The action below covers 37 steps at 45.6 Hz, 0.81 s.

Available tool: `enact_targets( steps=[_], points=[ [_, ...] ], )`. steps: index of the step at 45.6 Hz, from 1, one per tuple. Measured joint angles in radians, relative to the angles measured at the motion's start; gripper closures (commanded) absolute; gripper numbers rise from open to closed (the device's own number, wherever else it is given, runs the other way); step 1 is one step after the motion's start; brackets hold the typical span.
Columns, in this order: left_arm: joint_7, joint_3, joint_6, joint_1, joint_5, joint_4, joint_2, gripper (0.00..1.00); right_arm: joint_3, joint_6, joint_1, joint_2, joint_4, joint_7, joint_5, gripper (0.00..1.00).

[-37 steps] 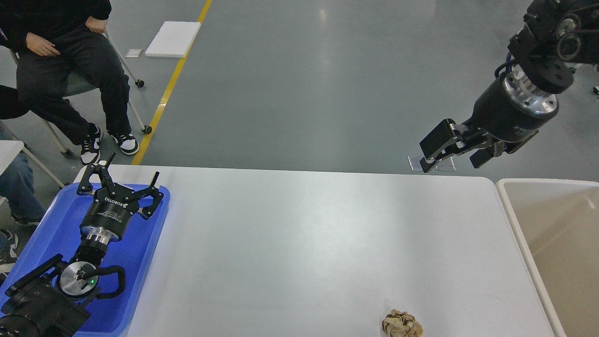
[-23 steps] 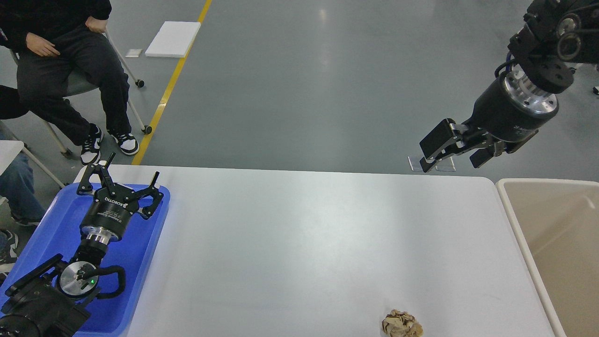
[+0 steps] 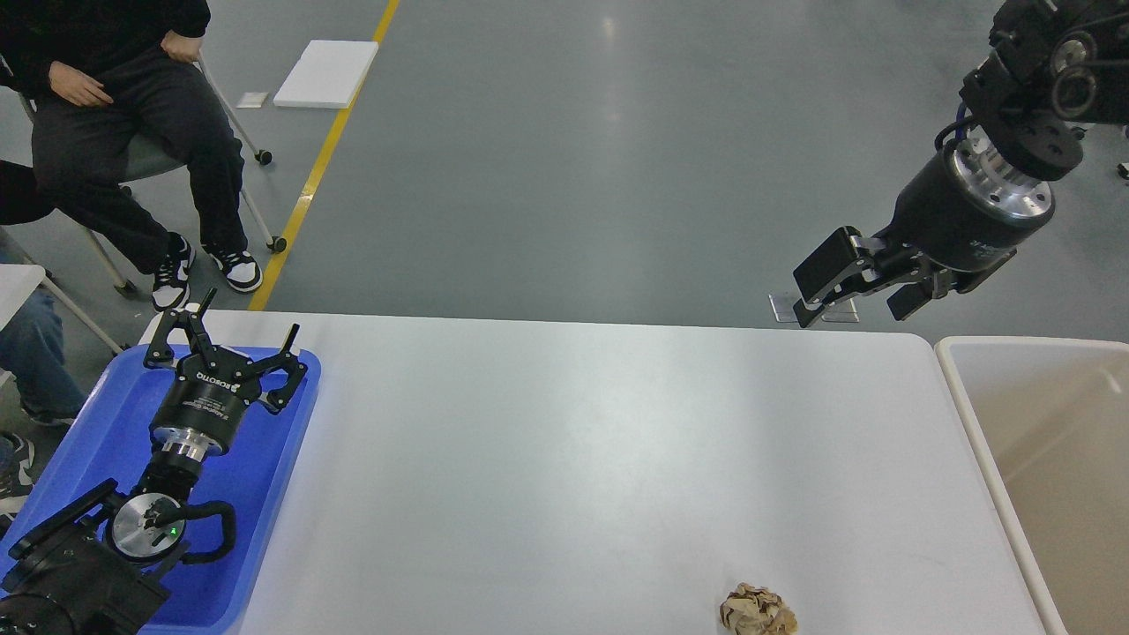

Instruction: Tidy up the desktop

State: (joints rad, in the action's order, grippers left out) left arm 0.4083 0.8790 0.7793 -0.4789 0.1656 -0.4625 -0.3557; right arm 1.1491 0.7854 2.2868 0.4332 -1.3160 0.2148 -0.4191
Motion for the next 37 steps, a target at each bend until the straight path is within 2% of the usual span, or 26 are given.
enact_targets(
  steps=[37],
  points=[
    [-0.001,0.000,0.000,0.000,0.000,0.000,0.000,0.01,0.015,0.000,0.012,-0.001,-0.006,0.000,0.069,0.00]
  ],
)
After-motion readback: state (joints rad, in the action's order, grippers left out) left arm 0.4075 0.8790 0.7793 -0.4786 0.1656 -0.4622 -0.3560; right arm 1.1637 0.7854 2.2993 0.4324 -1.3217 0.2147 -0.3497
